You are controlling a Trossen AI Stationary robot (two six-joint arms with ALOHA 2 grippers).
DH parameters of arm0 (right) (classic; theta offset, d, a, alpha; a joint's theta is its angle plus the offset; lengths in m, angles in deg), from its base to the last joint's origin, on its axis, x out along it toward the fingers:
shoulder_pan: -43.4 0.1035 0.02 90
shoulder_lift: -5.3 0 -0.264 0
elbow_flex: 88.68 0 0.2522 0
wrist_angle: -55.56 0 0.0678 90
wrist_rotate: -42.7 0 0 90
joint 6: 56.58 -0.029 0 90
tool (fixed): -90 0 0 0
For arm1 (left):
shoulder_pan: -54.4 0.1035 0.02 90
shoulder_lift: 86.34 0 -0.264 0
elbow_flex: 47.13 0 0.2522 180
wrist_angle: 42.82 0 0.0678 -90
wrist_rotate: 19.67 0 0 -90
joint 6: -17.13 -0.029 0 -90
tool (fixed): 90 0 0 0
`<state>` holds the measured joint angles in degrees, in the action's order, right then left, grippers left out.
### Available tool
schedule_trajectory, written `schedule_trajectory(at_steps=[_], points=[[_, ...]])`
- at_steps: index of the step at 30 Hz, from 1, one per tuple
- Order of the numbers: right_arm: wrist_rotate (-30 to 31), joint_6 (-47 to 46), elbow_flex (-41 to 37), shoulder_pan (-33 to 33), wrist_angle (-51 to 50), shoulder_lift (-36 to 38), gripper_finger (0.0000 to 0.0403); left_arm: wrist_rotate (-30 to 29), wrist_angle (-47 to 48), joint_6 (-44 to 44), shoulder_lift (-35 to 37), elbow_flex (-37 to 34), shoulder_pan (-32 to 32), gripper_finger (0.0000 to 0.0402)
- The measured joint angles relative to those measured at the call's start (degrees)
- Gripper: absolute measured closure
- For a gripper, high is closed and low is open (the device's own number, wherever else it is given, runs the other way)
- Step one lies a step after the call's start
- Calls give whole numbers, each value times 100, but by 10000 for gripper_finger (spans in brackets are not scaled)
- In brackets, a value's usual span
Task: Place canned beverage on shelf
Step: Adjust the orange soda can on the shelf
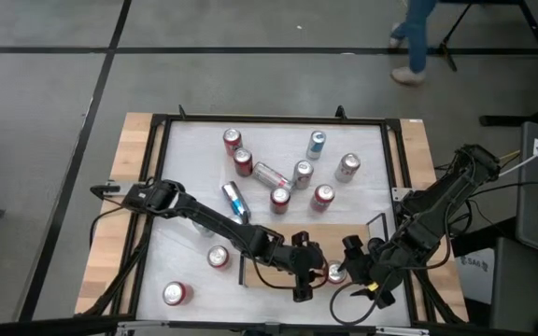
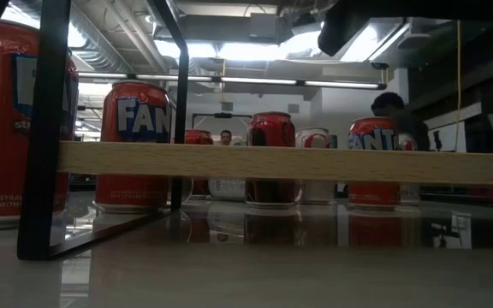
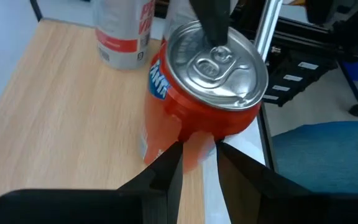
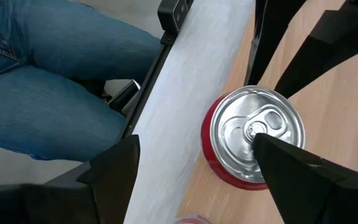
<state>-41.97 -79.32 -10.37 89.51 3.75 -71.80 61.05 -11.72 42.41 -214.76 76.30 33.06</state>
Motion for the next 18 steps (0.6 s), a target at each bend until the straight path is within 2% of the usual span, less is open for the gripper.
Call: schedule_trajectory(at_steps=[10,18], points=[[-14,2,0,0,46,0,93,8,76,-53,-2,1,1,308],[78,7,0,-2,68,0,93,282,514,159,-2,1,-13,308]])
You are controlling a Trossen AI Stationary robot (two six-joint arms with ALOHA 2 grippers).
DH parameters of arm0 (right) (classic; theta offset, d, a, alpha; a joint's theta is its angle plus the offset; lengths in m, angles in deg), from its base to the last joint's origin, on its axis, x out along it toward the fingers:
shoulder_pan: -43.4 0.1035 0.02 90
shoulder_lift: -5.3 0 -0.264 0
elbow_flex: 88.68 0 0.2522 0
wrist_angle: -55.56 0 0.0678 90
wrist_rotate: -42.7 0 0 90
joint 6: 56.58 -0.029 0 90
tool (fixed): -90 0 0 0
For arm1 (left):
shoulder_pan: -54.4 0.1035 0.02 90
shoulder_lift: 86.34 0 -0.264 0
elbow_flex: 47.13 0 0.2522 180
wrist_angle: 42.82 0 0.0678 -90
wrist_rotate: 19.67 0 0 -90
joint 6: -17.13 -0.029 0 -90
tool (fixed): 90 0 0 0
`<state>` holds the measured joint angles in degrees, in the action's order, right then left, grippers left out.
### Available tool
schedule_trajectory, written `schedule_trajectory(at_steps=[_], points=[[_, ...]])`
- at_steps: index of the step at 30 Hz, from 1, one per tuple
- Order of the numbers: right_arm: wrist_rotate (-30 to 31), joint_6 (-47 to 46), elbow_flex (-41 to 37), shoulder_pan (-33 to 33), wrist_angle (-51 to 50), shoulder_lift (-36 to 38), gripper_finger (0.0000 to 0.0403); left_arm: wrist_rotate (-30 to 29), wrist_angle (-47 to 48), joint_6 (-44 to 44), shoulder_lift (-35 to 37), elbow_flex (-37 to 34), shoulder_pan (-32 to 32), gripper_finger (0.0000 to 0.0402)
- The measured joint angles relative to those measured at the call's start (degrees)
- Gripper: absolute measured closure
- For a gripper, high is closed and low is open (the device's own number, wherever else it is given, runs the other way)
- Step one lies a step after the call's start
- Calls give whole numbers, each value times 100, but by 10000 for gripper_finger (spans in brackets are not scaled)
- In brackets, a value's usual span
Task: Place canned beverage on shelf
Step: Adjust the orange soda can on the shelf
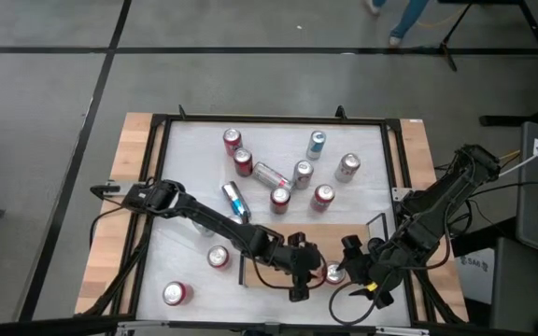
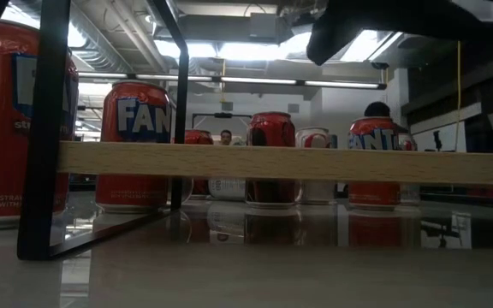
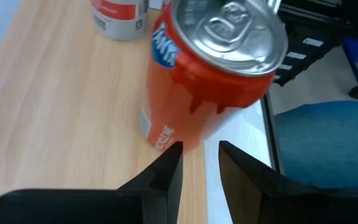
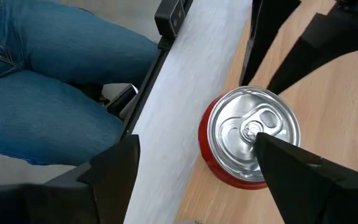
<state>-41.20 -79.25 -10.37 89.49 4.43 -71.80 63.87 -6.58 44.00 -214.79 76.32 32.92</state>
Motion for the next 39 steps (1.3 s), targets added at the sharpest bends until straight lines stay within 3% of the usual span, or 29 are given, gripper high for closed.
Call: schedule_trajectory(at_steps=[15,39], points=[[95,0,0,0,59,9,93,88,-975,-47,-274,11,122,308],[195,4,0,0,-168,9,93,-43,-1488,-160,-378,9,159,308]])
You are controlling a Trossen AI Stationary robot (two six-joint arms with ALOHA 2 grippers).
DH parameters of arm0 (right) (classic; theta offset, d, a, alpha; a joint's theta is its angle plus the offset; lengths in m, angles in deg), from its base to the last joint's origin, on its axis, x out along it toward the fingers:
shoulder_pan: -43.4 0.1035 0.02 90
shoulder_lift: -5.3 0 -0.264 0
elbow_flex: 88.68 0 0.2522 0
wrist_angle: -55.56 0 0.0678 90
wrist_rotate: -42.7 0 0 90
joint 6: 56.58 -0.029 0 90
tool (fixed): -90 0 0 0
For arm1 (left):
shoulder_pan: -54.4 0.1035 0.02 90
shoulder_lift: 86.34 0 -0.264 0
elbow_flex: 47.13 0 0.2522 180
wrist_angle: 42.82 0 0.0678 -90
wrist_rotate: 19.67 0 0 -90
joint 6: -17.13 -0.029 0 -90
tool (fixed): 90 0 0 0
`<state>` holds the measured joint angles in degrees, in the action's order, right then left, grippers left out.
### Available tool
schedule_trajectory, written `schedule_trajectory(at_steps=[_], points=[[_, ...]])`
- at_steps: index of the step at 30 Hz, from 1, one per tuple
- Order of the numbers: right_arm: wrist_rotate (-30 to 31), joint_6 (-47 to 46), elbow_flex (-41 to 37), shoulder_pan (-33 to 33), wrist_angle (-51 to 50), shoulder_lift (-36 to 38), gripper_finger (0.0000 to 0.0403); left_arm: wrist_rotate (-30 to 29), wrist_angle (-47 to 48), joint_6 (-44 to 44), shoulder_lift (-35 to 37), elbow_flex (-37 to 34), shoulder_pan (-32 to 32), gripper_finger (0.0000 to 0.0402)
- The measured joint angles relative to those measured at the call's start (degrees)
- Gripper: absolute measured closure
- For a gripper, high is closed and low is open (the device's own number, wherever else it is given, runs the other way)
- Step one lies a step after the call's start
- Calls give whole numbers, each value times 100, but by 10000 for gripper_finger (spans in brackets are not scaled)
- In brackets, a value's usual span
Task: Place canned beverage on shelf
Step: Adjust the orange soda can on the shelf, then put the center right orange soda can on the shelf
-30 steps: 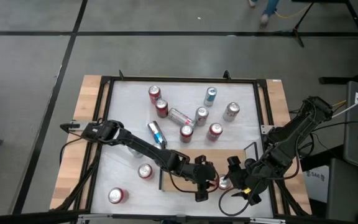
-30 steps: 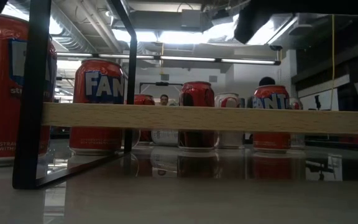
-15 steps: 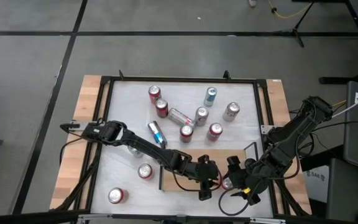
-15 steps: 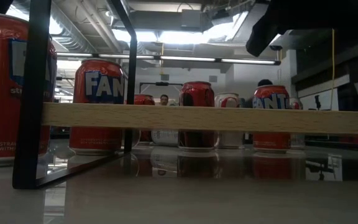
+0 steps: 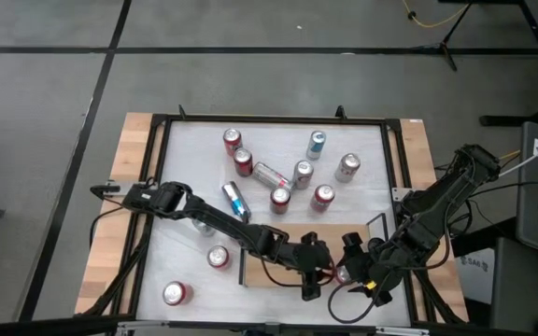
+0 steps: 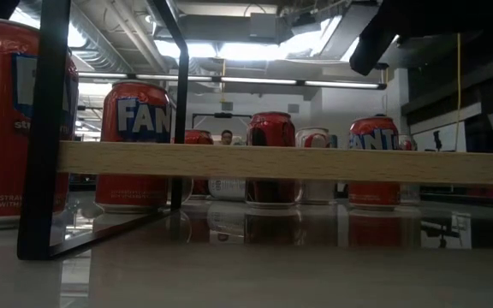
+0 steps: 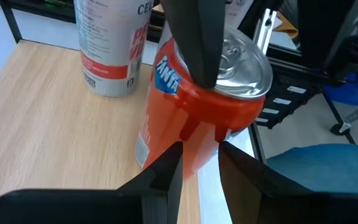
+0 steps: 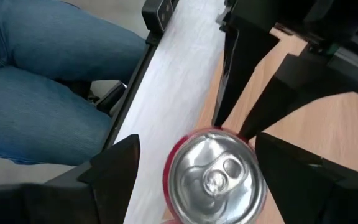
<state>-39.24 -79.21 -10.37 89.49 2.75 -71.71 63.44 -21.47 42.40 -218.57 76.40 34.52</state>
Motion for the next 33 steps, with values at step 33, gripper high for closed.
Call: schedule_trajectory(at_steps=[33], points=[[1294,1017,1326,-259,-1144,2,93,-29,2733,-690,1597,-6,115,308]])
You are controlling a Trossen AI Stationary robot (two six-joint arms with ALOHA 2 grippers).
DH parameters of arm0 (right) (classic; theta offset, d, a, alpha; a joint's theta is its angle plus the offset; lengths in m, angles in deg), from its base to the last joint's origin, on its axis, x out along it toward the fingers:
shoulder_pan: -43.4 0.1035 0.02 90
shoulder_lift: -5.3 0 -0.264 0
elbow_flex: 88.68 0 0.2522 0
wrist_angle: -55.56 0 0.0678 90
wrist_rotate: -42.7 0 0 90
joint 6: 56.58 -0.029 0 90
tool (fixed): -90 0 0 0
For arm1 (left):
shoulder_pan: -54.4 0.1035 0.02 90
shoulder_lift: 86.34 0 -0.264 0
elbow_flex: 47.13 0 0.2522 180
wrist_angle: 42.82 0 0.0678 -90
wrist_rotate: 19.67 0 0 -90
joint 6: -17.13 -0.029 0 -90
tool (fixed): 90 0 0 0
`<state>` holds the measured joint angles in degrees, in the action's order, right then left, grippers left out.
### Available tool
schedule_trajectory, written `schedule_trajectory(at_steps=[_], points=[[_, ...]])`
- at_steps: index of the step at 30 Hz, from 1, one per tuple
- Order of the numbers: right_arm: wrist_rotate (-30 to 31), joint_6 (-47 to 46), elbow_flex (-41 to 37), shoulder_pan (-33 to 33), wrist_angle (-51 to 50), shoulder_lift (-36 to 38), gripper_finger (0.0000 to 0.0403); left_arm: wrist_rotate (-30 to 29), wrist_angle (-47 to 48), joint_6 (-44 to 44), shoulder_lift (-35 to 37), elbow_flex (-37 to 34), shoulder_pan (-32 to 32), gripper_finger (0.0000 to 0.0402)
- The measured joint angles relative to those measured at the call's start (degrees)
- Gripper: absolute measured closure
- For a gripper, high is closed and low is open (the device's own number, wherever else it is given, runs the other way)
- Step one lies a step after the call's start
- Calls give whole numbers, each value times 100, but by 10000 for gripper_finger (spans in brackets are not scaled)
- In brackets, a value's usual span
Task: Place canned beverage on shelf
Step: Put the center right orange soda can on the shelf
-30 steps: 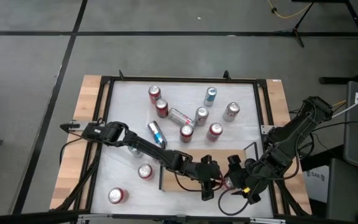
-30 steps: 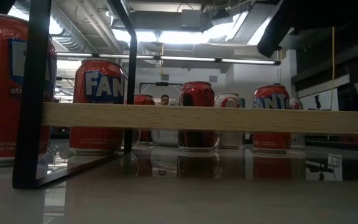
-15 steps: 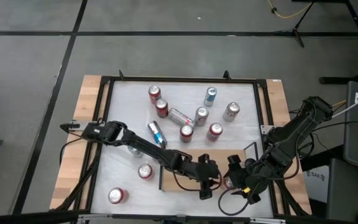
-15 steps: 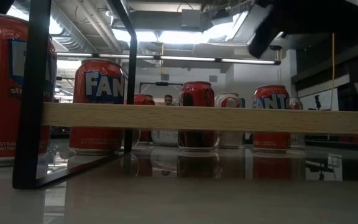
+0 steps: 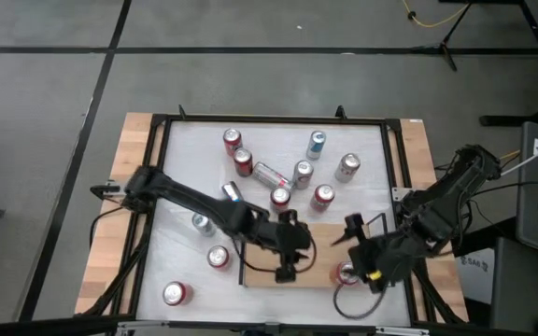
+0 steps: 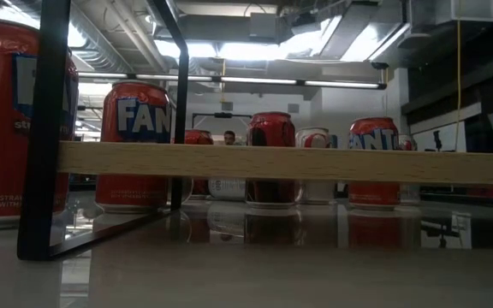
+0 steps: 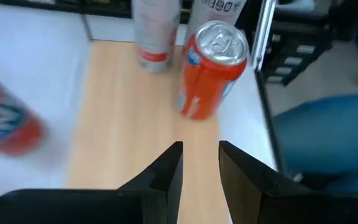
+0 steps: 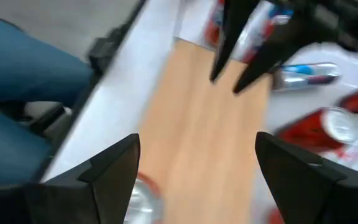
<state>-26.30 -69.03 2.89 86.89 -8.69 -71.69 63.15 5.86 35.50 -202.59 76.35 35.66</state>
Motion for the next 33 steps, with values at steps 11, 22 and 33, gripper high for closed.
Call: schedule_trajectory(at_steps=[11,22,33], points=[[-557,684,-15,-2340,-672,9,93,-558,1417,-1566,1833,-202,742,308],[-1468,189,-67,-4146,-980,-57,93,-139,42,-1736,3538,-2927,1324,308],[-1216,-1006,-67,-4551,-1284,-349,93,445,-1890,-1702,4149,-5116,1692,308]])
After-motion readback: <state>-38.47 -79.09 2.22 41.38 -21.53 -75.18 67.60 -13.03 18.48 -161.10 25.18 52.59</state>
